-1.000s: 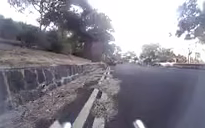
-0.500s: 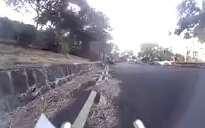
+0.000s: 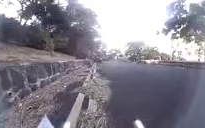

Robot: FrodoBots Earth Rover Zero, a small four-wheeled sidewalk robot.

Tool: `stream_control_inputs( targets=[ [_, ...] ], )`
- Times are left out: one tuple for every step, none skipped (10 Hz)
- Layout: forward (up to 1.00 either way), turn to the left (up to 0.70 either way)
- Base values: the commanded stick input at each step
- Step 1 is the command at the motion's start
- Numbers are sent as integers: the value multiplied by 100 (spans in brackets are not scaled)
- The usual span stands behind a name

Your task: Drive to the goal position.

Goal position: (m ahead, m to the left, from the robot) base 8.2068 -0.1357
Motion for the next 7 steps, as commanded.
stream_control_inputs(
  targets=[
    [50,-50],
    [50,-50],
    [50,-50],
    [50,-45],
    [50,-27],
    [50,-9],
    [50,0]
  ],
)
